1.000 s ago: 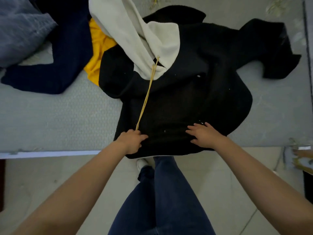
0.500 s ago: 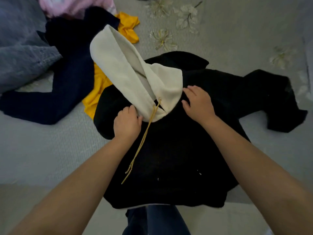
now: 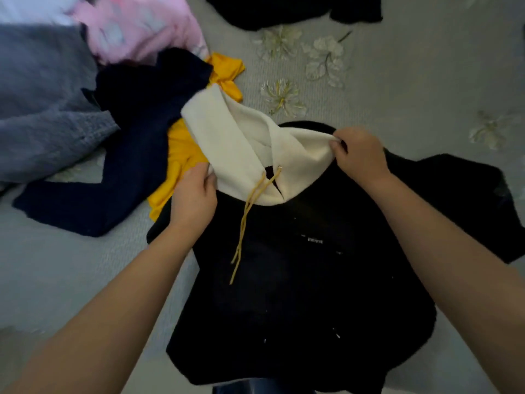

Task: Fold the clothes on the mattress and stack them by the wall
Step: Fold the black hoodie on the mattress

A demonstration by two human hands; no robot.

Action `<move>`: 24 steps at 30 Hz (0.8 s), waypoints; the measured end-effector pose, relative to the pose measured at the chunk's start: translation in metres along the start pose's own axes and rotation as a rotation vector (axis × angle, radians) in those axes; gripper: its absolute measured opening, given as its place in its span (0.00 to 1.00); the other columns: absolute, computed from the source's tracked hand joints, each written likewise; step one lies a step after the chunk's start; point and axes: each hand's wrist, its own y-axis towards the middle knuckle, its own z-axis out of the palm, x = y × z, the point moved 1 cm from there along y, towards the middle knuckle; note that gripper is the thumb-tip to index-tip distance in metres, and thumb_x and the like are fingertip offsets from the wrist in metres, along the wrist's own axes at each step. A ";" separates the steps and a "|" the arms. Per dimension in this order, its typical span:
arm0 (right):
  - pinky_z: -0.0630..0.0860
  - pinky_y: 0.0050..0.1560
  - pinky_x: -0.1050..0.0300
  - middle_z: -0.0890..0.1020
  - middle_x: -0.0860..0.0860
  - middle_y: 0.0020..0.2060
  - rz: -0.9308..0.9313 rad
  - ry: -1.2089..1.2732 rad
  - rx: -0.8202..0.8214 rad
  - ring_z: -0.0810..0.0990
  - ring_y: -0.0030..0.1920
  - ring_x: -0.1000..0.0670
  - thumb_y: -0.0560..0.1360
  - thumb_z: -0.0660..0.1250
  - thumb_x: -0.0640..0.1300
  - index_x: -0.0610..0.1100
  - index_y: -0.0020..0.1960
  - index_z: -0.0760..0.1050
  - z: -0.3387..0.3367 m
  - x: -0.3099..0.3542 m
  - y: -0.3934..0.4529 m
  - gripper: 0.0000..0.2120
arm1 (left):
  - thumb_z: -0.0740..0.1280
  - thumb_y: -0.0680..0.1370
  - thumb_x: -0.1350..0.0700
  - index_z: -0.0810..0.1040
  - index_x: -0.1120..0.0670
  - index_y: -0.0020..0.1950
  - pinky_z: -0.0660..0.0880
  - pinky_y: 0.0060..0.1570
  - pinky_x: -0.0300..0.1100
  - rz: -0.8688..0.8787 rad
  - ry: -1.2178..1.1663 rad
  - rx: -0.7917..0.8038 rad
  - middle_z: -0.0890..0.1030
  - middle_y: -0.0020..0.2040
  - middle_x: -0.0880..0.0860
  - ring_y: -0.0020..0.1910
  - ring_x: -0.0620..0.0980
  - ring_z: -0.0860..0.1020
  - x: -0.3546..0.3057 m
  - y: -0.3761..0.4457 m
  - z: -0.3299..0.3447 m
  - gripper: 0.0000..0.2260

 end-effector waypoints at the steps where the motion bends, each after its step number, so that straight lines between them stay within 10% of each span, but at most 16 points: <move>1: 0.66 0.49 0.49 0.79 0.35 0.46 0.002 0.034 -0.050 0.76 0.49 0.38 0.76 0.61 0.38 0.32 0.50 0.77 -0.018 0.001 0.001 0.10 | 0.59 0.77 0.67 0.70 0.63 0.40 0.55 0.35 0.41 0.058 -0.017 -0.002 0.73 0.37 0.62 0.38 0.53 0.68 -0.012 0.012 -0.010 0.06; 11: 0.55 0.47 0.53 0.79 0.37 0.42 0.237 -0.019 -0.798 0.75 0.41 0.39 0.76 0.57 0.41 0.35 0.49 0.76 -0.151 -0.029 0.061 0.12 | 0.57 0.75 0.65 0.72 0.63 0.65 0.69 0.39 0.51 0.592 0.084 -0.303 0.76 0.45 0.67 0.43 0.63 0.74 -0.157 0.157 -0.047 0.18; 16: 0.48 0.70 0.39 0.70 0.40 0.64 0.547 -0.297 -0.147 0.66 0.66 0.41 0.79 0.57 0.46 0.40 0.68 0.63 -0.098 -0.055 0.079 0.20 | 0.57 0.80 0.55 0.56 0.59 0.73 0.57 0.68 0.54 0.127 0.476 0.024 0.61 0.71 0.62 0.70 0.59 0.58 -0.132 0.186 0.027 0.24; 24: 0.48 0.71 0.38 0.62 0.44 0.71 0.407 -0.237 0.304 0.55 0.73 0.45 0.78 0.57 0.52 0.44 0.70 0.62 0.034 -0.043 -0.043 0.23 | 0.60 0.79 0.52 0.56 0.57 0.74 0.52 0.71 0.52 0.056 0.608 0.258 0.57 0.75 0.57 0.74 0.55 0.52 -0.008 0.064 0.098 0.26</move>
